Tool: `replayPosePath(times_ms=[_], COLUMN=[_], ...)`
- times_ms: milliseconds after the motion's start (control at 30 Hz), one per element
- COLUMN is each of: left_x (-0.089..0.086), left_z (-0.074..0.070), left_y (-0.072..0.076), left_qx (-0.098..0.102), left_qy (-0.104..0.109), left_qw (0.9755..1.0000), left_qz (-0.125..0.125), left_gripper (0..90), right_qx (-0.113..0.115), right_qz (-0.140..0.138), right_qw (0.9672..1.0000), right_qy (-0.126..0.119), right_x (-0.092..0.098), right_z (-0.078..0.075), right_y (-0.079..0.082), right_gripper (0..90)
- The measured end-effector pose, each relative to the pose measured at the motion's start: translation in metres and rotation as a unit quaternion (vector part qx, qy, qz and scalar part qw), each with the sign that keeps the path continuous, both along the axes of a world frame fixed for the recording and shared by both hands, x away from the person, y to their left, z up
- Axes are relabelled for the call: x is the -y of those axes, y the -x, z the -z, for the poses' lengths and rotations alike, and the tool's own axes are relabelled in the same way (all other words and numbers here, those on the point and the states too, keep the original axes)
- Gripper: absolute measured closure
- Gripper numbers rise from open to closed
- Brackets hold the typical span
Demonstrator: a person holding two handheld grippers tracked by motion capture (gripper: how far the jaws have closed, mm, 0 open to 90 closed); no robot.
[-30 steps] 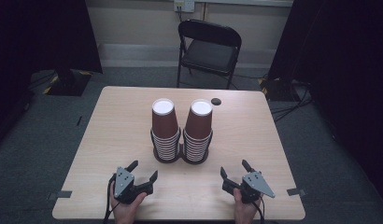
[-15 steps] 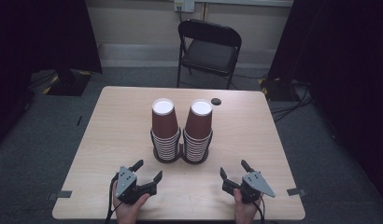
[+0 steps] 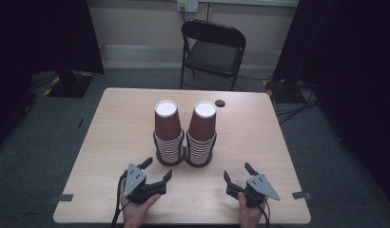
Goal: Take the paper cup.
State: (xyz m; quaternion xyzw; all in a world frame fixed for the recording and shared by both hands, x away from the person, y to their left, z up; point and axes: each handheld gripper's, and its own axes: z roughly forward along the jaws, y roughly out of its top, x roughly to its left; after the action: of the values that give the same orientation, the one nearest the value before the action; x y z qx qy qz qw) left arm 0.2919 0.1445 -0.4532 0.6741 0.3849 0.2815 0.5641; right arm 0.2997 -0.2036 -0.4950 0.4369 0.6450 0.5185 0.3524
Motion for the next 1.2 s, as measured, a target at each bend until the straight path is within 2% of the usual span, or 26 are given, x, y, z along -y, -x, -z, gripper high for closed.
replayPosePath(times_ms=[100,200,433,500,600,633,867,1200], left_x=[0.004,0.008,0.017,0.019,0.021,0.022,0.029,0.039], left_z=[-0.005,-0.008,-0.019,-0.021,-0.023,-0.024,-0.038,-0.053], left_y=[-0.004,-0.006,-0.012,-0.013,-0.015,-0.017,-0.020,-0.029], left_qx=[0.002,0.001,0.010,0.007,0.003,0.005,0.022,0.028], left_qy=[-0.009,-0.008,-0.021,-0.016,-0.020,-0.026,-0.028,-0.029], left_qw=[0.9999,0.9997,0.9987,0.9986,0.9981,0.9976,0.9972,0.9963], left_qz=[0.014,0.021,0.045,0.049,0.058,0.064,0.065,0.076], left_gripper=[18.2,18.2,18.2,18.2,18.2,18.4,18.5,20.4], right_qx=[-0.002,0.001,0.005,0.005,0.006,0.006,0.006,0.005], right_qz=[-0.001,0.000,0.004,0.005,0.004,0.004,0.005,0.003], right_qw=[1.0000,1.0000,1.0000,0.9999,1.0000,1.0000,1.0000,1.0000], right_qy=[0.000,0.000,-0.004,-0.007,-0.006,-0.004,-0.004,-0.004], right_x=[0.000,0.000,0.001,0.001,0.001,0.001,0.001,0.001], right_z=[0.000,0.000,0.000,0.000,0.000,0.000,0.000,0.000], right_y=[-0.001,0.000,0.001,0.001,0.001,0.001,0.001,0.001], right_gripper=[15.3,15.4,15.4,14.8,14.8,14.8,14.8,14.9])
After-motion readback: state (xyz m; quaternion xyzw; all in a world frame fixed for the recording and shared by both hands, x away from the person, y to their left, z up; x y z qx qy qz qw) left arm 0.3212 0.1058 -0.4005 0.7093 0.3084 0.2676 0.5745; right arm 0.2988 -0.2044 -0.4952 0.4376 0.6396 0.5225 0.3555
